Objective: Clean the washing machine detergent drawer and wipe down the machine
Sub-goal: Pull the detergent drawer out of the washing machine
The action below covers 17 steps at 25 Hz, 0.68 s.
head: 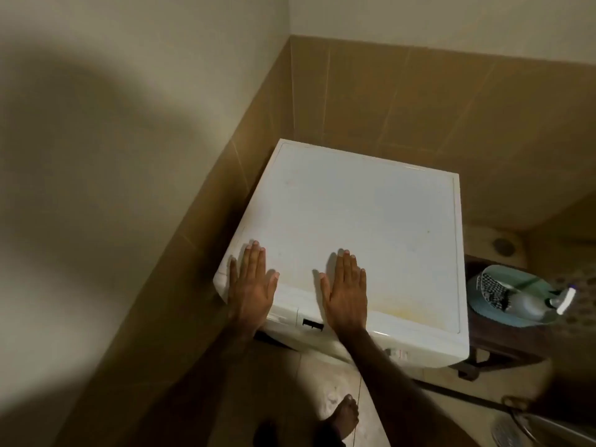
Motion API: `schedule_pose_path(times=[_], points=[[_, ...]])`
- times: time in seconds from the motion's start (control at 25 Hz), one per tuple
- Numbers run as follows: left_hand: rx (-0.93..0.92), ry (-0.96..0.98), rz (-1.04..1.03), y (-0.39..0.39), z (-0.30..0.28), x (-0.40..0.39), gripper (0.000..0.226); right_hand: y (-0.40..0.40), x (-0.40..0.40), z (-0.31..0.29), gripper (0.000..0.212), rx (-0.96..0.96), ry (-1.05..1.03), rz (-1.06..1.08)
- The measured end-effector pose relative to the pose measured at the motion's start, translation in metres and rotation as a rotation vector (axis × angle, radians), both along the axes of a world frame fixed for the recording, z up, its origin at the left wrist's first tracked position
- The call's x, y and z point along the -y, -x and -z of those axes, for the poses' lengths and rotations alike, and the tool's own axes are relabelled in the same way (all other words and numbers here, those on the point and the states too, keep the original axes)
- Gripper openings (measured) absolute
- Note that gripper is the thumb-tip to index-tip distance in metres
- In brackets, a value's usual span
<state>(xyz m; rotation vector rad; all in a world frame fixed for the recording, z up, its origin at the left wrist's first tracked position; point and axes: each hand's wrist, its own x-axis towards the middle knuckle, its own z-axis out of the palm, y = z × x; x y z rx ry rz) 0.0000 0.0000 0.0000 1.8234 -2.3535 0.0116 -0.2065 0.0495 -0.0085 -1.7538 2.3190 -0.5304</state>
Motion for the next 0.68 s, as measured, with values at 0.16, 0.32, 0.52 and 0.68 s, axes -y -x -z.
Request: schedule_pose_path(times=[0.16,0.32,0.52,0.68], points=[[-0.495,0.101,-0.331,-0.03,0.012,-0.019,0.047,-0.022,-0.005,0.007,0.072,-0.078,-0.084,0.035],[-1.125,-0.192,-0.871,-0.061,0.038,-0.037,0.029,-0.029,-0.003,0.018,0.074,-0.145,-0.186,0.019],[-1.618,-0.839,-1.038,-0.081,0.065,-0.057,0.043,-0.031,-0.002,0.028,0.077,-0.159,-0.19,0.069],[-1.896,-1.09,-0.864,-0.074,0.075,-0.068,0.051,-0.031,-0.003,0.034,0.074,-0.178,-0.169,0.088]])
